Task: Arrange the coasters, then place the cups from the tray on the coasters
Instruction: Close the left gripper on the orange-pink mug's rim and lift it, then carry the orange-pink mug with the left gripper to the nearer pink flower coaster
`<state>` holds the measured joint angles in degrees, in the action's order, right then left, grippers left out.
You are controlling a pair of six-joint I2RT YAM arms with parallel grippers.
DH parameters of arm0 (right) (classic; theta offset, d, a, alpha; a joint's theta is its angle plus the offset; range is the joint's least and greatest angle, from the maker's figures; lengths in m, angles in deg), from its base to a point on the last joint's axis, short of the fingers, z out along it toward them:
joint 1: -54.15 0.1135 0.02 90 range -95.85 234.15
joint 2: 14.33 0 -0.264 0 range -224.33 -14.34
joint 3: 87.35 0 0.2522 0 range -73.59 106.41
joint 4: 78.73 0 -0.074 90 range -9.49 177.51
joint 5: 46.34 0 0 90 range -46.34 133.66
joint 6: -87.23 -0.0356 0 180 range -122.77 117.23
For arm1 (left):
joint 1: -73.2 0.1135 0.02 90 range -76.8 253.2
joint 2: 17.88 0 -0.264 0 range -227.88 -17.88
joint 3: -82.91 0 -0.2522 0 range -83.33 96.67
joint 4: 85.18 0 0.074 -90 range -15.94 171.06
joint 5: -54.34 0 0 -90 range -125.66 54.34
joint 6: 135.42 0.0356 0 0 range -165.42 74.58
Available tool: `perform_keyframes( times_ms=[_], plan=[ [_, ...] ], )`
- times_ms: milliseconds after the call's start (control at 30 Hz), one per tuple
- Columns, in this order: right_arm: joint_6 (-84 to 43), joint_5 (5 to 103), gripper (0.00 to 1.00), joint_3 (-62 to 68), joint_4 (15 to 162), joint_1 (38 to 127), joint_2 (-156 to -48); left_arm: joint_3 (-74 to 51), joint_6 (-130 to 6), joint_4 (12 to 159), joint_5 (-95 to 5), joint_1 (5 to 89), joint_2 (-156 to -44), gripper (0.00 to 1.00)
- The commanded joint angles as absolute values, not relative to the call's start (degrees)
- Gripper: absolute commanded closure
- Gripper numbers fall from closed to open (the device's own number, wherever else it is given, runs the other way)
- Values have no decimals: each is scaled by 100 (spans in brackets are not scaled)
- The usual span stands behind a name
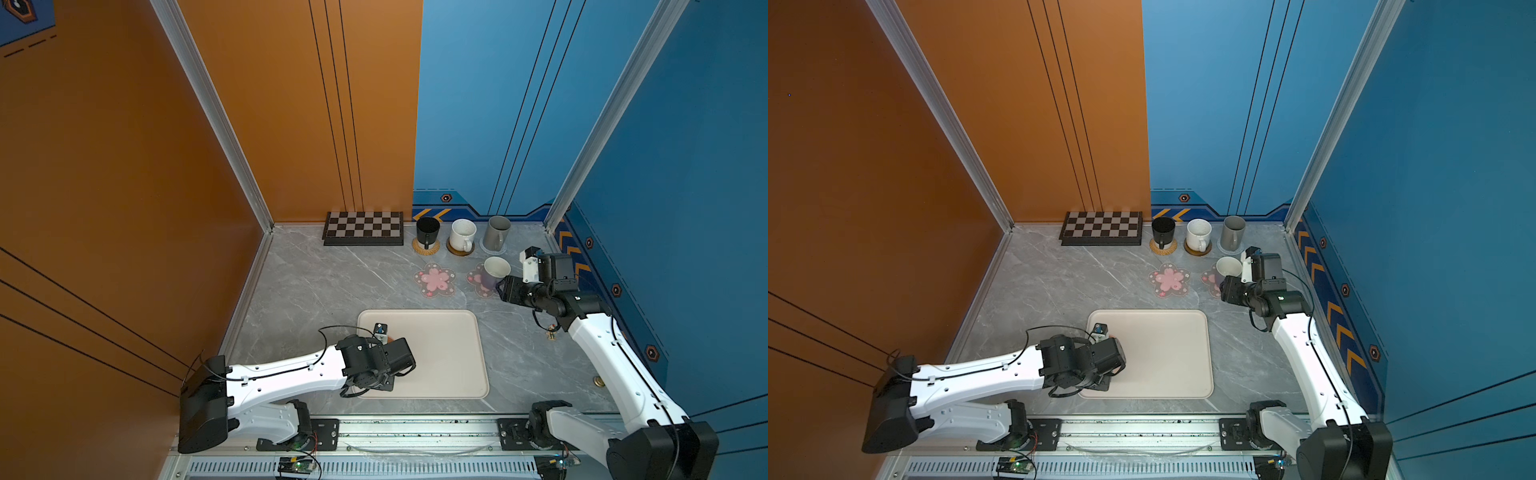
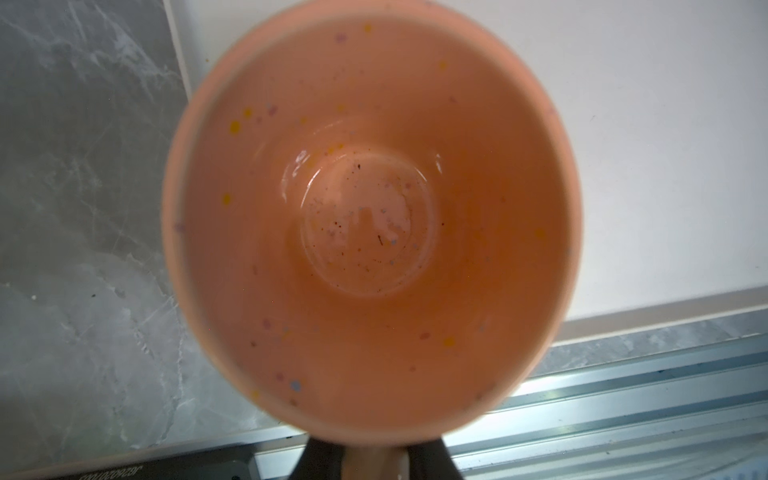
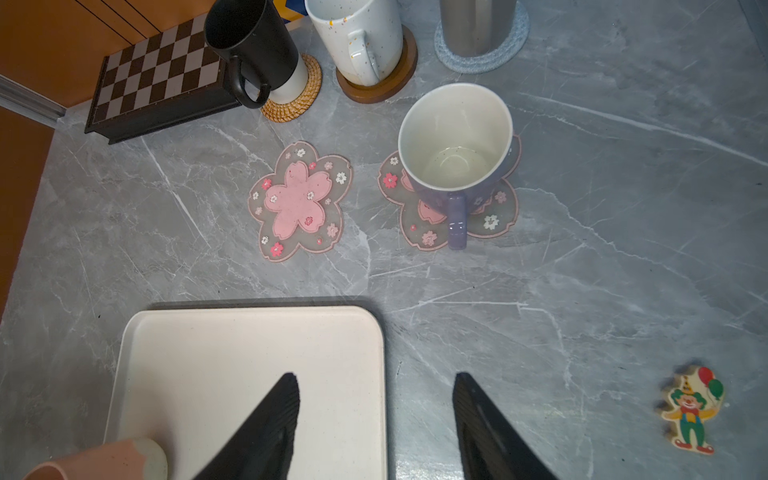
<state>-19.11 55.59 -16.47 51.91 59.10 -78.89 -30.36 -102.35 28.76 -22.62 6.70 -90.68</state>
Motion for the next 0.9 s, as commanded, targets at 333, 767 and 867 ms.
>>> perform_keyframes(
  times_ms=[333,767,867],
  plan=[
    [-1650,5468,39,-1539,5130,5942,-8233,-1258,-8911,2891,-2101,1140,-10253,100],
    [-1477,5238,39,-1560,5121,5917,-8311,446,-7946,3003,-2033,1575,-11664,100],
    [-1435,5228,40,-1505,5078,5908,-8353,726,-7758,3090,-2066,1723,-11844,100]
  ],
)
